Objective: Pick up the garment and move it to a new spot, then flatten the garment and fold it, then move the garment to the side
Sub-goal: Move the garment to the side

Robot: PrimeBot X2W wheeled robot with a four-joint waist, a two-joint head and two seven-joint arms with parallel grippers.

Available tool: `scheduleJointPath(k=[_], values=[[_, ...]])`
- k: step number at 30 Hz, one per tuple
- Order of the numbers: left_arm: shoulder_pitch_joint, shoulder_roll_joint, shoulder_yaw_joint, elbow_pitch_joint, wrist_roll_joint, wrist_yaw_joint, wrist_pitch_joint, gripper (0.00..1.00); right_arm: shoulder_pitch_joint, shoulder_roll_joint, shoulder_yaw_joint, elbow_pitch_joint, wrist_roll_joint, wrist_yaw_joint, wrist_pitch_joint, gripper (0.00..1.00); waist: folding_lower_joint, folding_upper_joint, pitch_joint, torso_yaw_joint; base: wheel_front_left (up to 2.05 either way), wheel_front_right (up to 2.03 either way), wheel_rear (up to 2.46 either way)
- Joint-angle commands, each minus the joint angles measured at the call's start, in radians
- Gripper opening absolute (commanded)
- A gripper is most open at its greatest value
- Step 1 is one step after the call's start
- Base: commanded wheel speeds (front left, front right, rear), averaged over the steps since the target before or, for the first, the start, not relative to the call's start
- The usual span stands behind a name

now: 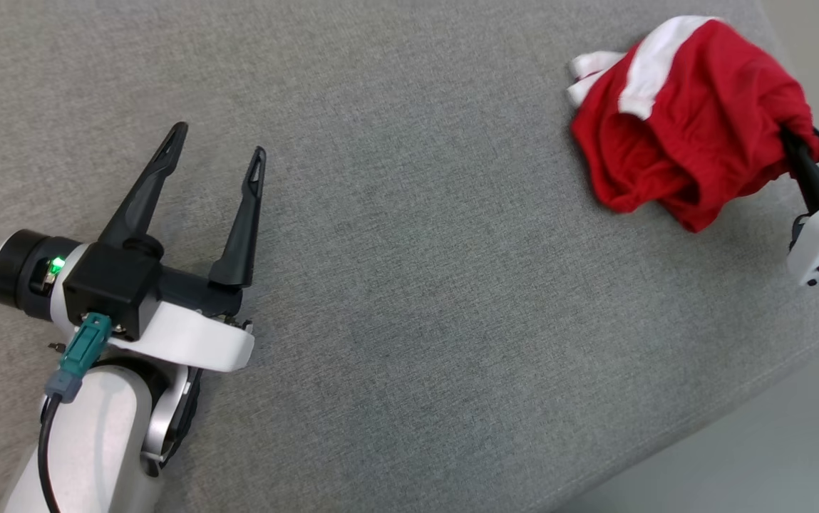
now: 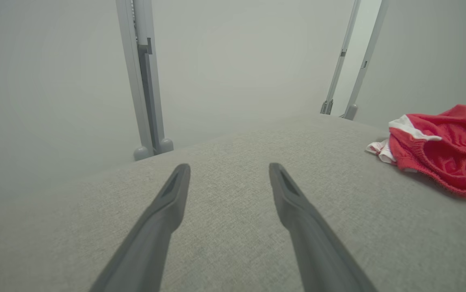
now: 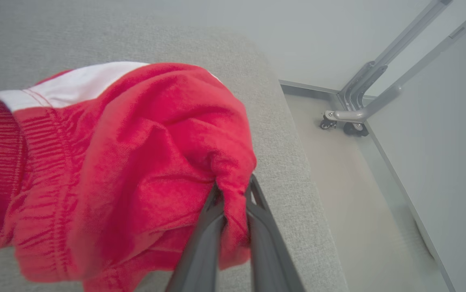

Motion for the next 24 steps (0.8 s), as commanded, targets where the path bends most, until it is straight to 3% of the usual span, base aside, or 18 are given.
scheduleJointPath(k=[1, 6, 7, 8, 9, 17, 24], values=[[-0.021, 0.008, -0.001, -0.006, 0.007, -0.004, 0.006, 1.0, -0.018, -0.004, 0.008, 0.022, 0.007, 0.0, -0.01, 0.0, 0.0, 0.0, 0.017, -0.012, 0.0, 0.0, 0.0], [-0.041, 0.007, -0.02, -0.003, 0.013, -0.012, 0.012, 1.0, -0.086, 0.007, 0.056, 0.15, 0.089, 0.0, -0.035, 0.0, 0.0, 0.0, 0.035, -0.01, 0.0, 0.0, 0.0], [-0.041, 0.007, -0.023, -0.001, 0.013, -0.012, 0.012, 1.0, -0.094, 0.004, 0.067, 0.173, 0.099, -0.001, -0.035, 0.1, 0.0, 0.0, 0.036, -0.009, 0.0, 0.0, 0.0], [-0.042, 0.006, -0.026, 0.0, 0.013, -0.013, 0.012, 1.0, -0.105, 0.001, 0.067, 0.2, 0.117, -0.001, -0.04, 0.39, 0.0, 0.0, 0.037, -0.008, 0.0, 0.0, 0.0], [-0.044, 0.005, -0.027, 0.003, 0.012, -0.013, 0.01, 1.0, -0.112, 0.003, 0.072, 0.223, 0.131, -0.001, -0.041, 1.0, 0.0, 0.0, 0.038, -0.006, 0.0, 0.0, 0.0], [-0.013, -0.008, -0.029, 0.041, -0.014, -0.002, -0.022, 1.0, -0.101, -0.001, 0.122, 0.343, 0.191, 0.0, -0.082, 1.0, 0.0, 0.0, -0.014, 0.006, 0.0, 0.0, 0.0], [0.03, -0.027, -0.019, 0.078, -0.044, 0.018, -0.06, 1.0, -0.012, 0.006, 0.074, 0.278, 0.237, 0.0, -0.18, 1.0, 0.0, 0.0, -0.104, 0.031, 0.0, 0.0, 0.0]])
